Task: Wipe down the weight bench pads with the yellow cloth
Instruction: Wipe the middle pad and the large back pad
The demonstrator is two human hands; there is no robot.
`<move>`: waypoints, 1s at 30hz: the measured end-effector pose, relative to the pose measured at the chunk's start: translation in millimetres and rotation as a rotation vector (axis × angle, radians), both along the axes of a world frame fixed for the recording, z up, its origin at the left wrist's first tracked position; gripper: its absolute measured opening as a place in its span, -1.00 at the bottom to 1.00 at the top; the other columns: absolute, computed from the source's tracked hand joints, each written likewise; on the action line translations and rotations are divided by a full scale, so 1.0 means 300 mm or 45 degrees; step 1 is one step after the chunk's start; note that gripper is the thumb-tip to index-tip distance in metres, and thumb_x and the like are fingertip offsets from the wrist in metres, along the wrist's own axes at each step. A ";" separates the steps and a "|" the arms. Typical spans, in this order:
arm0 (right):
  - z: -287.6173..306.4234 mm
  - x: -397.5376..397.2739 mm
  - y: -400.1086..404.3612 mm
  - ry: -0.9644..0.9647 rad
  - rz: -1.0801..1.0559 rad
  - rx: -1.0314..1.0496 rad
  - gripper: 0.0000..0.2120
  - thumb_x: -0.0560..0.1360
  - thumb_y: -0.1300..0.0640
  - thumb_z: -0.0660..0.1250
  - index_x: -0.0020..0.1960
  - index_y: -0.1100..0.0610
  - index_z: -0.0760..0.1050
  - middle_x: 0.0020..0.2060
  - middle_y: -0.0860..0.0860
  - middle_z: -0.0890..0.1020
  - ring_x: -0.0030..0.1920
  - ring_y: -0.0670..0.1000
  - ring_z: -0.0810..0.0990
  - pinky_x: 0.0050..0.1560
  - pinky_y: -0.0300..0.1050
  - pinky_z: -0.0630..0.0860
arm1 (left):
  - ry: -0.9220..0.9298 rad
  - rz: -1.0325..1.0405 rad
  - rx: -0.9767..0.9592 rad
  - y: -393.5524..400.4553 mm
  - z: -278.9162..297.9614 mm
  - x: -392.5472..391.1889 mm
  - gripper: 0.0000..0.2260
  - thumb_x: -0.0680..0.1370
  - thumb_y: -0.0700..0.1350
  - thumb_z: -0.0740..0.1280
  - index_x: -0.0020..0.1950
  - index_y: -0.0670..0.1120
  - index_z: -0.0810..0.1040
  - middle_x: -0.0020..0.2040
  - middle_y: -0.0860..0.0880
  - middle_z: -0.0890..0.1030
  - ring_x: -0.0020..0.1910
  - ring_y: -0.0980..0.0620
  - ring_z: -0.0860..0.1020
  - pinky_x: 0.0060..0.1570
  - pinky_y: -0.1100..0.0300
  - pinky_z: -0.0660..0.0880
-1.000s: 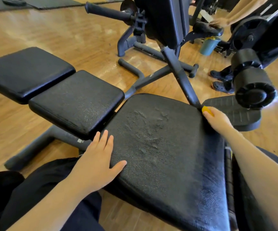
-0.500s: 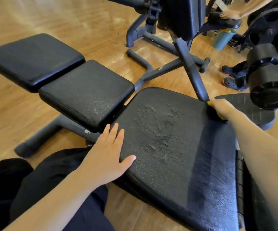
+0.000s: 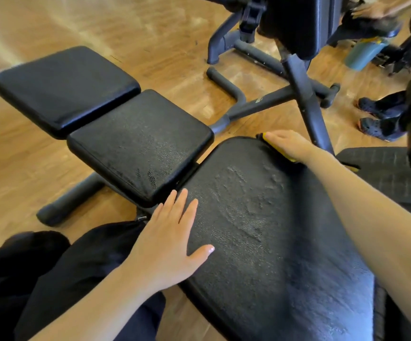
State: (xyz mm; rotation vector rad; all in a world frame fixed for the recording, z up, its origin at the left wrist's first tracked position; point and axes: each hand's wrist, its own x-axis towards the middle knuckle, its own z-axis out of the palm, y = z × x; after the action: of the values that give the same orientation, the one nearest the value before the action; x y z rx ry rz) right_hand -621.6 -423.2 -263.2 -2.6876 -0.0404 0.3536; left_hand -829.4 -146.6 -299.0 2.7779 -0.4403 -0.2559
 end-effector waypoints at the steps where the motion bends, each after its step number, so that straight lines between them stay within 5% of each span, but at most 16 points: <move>1: -0.005 -0.008 -0.045 -0.009 -0.045 0.027 -0.58 0.57 -0.06 0.12 0.17 0.25 0.50 0.21 0.16 0.52 0.25 0.15 0.43 0.26 -0.05 0.27 | -0.003 0.007 -0.006 -0.003 0.002 0.001 -0.11 0.30 0.43 -0.23 0.54 0.00 -0.19 0.53 -0.01 -0.27 0.37 0.13 -0.42 0.37 0.16 -0.30; 6: -0.012 -0.089 -0.213 -0.003 -0.162 0.000 -0.60 0.57 -0.04 0.13 0.00 0.29 0.52 -0.19 0.14 0.52 -0.10 0.07 0.43 -0.11 -0.11 0.31 | 0.011 0.026 -0.021 -0.012 0.007 0.000 -0.10 0.28 0.42 -0.23 0.54 0.00 -0.19 0.53 -0.01 -0.28 0.44 0.08 -0.39 0.39 0.15 -0.30; 15: -0.027 0.047 0.058 -0.083 0.103 -0.239 -0.59 0.59 -0.10 0.02 0.11 0.13 0.52 0.16 0.15 0.56 0.19 0.17 0.46 0.18 -0.01 0.35 | 0.014 0.030 -0.007 -0.014 0.011 -0.002 -0.11 0.31 0.41 -0.23 0.53 -0.03 -0.21 0.53 -0.04 -0.30 0.49 -0.02 -0.34 0.40 0.11 -0.30; 19: -0.040 0.092 0.246 -0.106 0.248 -0.322 -0.59 0.58 -0.13 0.00 0.20 0.03 0.49 0.23 0.07 0.52 0.26 0.14 0.44 0.20 0.00 0.36 | 0.050 0.037 0.007 -0.017 0.016 -0.001 -0.21 0.50 0.34 0.04 0.53 -0.04 -0.22 0.52 -0.04 -0.32 0.48 -0.03 -0.35 0.46 0.05 -0.25; 30: -0.054 0.005 0.337 -0.277 0.274 -0.196 -0.65 0.57 -0.03 0.06 -0.06 0.15 0.54 -0.06 0.10 0.60 0.01 0.12 0.52 -0.04 -0.01 0.44 | 0.098 0.005 -0.004 -0.008 0.025 0.001 -0.22 0.52 0.31 0.08 0.53 -0.05 -0.22 0.52 -0.06 -0.31 0.49 -0.03 -0.34 0.46 0.05 -0.24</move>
State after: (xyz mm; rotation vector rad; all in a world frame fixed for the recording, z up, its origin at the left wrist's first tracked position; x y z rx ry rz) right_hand -620.0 -322.1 -279.3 -2.8704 -0.3843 0.1302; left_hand -829.0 -149.0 -291.5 2.7550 -0.4154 -0.3591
